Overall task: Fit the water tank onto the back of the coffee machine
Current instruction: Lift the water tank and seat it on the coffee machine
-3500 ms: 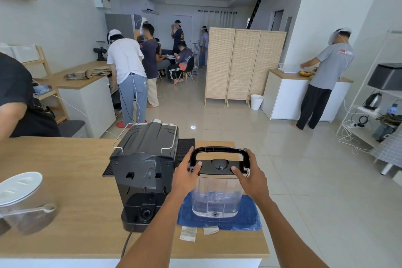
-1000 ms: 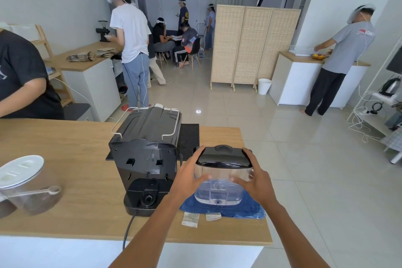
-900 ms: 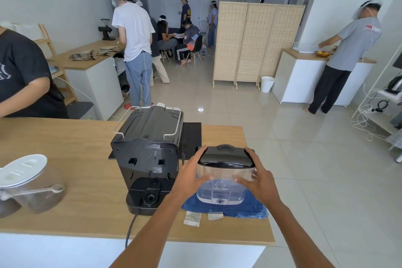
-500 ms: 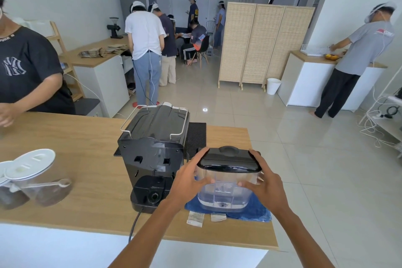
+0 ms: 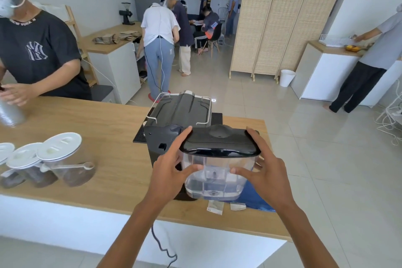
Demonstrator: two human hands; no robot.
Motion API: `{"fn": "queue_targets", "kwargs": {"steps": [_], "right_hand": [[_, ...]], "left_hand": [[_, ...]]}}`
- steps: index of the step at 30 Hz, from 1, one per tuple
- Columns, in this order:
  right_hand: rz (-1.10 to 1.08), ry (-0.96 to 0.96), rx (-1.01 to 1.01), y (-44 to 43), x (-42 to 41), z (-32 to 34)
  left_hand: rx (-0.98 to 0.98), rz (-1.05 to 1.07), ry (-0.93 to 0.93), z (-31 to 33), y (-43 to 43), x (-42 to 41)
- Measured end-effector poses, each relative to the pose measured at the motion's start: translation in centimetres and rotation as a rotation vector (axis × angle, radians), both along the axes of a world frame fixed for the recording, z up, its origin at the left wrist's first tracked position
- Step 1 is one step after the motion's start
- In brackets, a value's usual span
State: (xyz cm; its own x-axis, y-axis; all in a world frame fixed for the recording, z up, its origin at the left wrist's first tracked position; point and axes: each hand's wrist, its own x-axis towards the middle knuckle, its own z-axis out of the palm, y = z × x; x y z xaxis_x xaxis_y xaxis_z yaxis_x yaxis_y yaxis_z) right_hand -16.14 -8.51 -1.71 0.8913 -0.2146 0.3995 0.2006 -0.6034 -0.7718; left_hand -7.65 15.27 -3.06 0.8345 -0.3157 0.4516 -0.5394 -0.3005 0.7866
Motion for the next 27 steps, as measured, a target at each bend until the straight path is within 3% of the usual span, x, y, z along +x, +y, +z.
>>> {"fn": "queue_targets", "kwargs": {"steps": [11,27], "right_hand": [[-0.044,0.006,0.043,7.7,4.2,-0.2],[-0.204,0.013,-0.003,11.9,8.1,-4.2]], "left_hand": [[-0.077,0.037,0.027,-0.7,7.0,3.8],[-0.104,0.034,0.060,-2.9,8.8,8.4]]}}
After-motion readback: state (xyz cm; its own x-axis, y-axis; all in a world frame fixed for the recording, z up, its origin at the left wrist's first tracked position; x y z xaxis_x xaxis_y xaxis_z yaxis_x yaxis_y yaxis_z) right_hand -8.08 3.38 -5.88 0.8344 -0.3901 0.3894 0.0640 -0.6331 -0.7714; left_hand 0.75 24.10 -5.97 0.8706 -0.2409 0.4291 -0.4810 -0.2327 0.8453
